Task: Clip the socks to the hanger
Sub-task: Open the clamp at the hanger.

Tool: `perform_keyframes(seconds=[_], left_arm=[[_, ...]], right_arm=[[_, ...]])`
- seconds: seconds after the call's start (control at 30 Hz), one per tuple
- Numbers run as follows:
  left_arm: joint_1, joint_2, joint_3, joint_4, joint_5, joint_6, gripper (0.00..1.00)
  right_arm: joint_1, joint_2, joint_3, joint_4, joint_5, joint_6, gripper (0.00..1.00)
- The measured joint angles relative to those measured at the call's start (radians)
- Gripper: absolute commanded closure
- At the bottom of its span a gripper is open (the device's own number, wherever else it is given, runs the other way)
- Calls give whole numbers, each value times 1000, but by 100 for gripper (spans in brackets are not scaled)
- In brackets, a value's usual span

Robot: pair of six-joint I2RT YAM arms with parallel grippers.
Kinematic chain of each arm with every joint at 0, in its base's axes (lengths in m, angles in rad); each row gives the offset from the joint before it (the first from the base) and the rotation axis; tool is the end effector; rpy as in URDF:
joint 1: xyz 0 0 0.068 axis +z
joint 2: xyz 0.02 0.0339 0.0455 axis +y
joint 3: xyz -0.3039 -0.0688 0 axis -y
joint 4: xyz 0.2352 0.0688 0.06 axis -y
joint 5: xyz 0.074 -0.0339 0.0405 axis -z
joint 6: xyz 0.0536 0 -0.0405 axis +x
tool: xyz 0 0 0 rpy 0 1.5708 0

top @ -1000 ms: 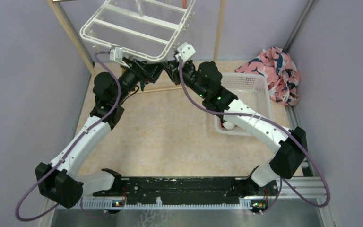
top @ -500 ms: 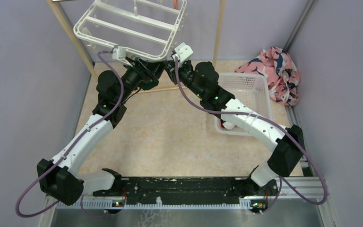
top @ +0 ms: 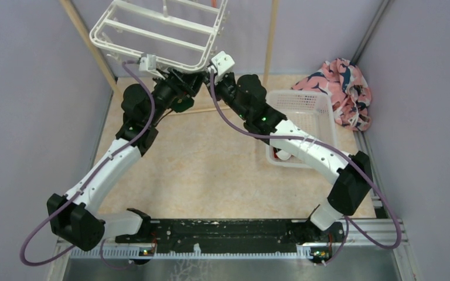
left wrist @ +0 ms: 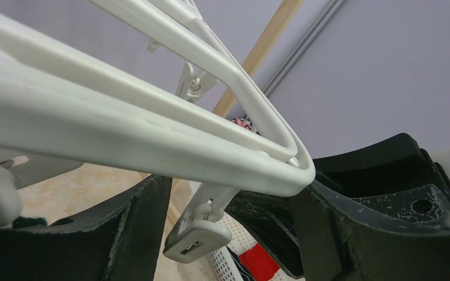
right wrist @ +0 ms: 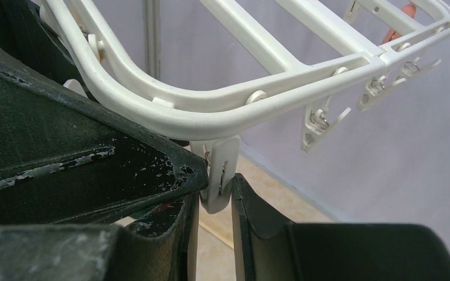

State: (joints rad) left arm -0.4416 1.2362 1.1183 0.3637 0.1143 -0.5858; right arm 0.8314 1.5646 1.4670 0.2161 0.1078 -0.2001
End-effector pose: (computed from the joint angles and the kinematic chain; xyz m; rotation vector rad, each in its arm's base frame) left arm 0.2544 -0.1270 0.4634 0.0015 1.3887 -0.9414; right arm 0.2633 0.2802 0.4692 -0.6451 1.3184 0.4370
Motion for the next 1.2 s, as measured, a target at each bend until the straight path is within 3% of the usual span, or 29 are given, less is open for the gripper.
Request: perform_keyframes(seconds=[0.13, 0.83, 0.9, 1.03, 1.2], left_arm=[[0, 7, 10, -2, -3, 2, 22], [0, 32, 22, 5, -18, -24, 44], [0, 32, 22, 6, -18, -23, 36], [0, 26, 22, 4, -21, -16, 7], [1, -40, -27, -13, -55, -4, 2]], right_arm=[[3, 13, 9, 3, 7, -10, 100], [39, 34, 9, -34, 13, -41, 100], [41, 34, 9, -39, 15, -43, 100], [43, 34, 9, -39, 24, -43, 100], [44, 34, 9, -39, 30, -43, 100]])
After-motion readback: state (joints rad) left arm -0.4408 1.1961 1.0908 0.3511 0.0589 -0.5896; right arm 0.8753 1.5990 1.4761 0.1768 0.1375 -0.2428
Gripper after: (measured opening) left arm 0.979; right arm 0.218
